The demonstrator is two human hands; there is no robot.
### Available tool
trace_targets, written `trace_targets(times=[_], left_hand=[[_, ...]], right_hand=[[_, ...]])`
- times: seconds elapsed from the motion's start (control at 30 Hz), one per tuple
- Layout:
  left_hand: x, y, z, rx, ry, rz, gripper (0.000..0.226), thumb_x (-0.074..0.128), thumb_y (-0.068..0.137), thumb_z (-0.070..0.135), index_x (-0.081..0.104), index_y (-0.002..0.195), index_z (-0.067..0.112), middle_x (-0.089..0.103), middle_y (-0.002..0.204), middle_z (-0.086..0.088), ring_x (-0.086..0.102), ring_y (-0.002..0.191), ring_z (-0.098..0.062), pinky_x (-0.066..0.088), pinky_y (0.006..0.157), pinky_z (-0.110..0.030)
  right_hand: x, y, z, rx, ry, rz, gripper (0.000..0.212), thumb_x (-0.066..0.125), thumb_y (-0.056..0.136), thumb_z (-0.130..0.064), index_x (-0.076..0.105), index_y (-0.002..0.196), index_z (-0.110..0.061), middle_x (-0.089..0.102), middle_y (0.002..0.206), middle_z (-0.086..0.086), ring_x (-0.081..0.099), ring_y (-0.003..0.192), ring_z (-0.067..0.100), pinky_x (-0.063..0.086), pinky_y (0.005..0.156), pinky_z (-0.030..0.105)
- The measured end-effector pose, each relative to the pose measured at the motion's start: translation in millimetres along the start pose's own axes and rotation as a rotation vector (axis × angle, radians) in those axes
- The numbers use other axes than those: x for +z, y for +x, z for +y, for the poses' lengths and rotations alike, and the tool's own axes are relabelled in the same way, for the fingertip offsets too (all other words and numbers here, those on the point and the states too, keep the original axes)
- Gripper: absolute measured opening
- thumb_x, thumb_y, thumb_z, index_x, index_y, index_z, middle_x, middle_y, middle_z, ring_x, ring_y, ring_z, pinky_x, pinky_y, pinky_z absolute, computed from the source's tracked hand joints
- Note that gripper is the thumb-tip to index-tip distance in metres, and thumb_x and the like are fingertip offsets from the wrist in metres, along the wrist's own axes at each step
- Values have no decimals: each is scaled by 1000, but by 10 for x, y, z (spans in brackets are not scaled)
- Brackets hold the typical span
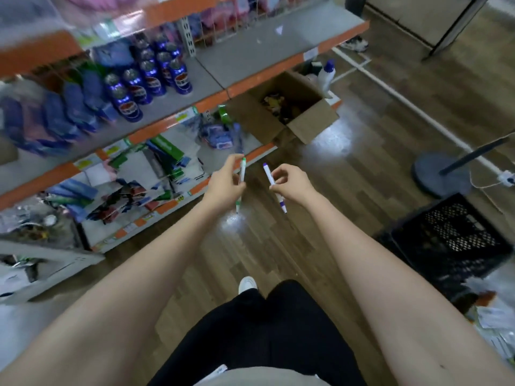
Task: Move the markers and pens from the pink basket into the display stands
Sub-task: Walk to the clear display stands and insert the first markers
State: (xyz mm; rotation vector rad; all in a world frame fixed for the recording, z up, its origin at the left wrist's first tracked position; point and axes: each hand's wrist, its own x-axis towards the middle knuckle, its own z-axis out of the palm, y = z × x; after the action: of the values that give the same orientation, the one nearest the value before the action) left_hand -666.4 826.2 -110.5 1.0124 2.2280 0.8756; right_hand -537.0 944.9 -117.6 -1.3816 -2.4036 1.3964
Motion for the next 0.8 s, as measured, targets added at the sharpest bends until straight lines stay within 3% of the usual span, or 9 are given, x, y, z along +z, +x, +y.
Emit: trace_targets(times=[0.27,0.37,0.43,0.53,0.6,0.67,0.8], left_hand=[[-509,371,-133,-112,-4,165,58,61,87,8,38,136,29,60,90,-3,61,80,-18,55,71,-35],[-653,534,-145,-151,-10,259,59,61,86,8,38,136,28,58,92,-1,59,81,-15,53,64,-28],[-733,650,-125,-188,-28,331,59,62,87,8,38,137,27,57,90,1,58,78,-12,49,59,-23],[-826,851,-88,-222,-55,431,58,62,87,8,39,136,28,62,95,-4,60,80,-16,51,65,-28],[-893,972,-53,-225,-72,495,58,62,87,8,39,136,28,62,99,-3,58,79,-11,46,60,-12],[-973,1064,-3,-233,-94,556,58,61,87,6,39,136,27,58,96,0,55,75,-8,42,54,-7],[-1208,1207,64,-271,-133,676,57,60,88,4,39,135,28,55,87,0,54,69,-7,40,52,-13]], right_hand=[[113,757,-813,-237,50,-217,23,70,82,-4,58,98,-15,58,78,-2,60,77,13,55,69,27],[122,1022,-1059,-331,-12,-298,23,69,82,-3,57,98,-14,56,74,-5,59,74,12,49,61,21],[101,1194,-1205,-387,-61,-345,24,69,82,-4,60,102,-12,56,75,-6,58,75,11,48,65,22],[40,1463,-1425,-449,-118,-413,25,69,83,-6,60,106,-12,60,83,-1,59,75,10,47,61,19],[1,1630,-1577,-501,-136,-442,25,68,84,-6,60,107,-10,63,90,3,61,80,13,47,64,21],[-37,1774,-1743,-568,-168,-453,26,69,84,-8,60,108,-9,63,94,4,61,86,15,47,70,23],[-70,2014,-2082,-656,-213,-486,27,70,83,-9,60,109,-9,65,97,6,60,82,17,46,62,23]])
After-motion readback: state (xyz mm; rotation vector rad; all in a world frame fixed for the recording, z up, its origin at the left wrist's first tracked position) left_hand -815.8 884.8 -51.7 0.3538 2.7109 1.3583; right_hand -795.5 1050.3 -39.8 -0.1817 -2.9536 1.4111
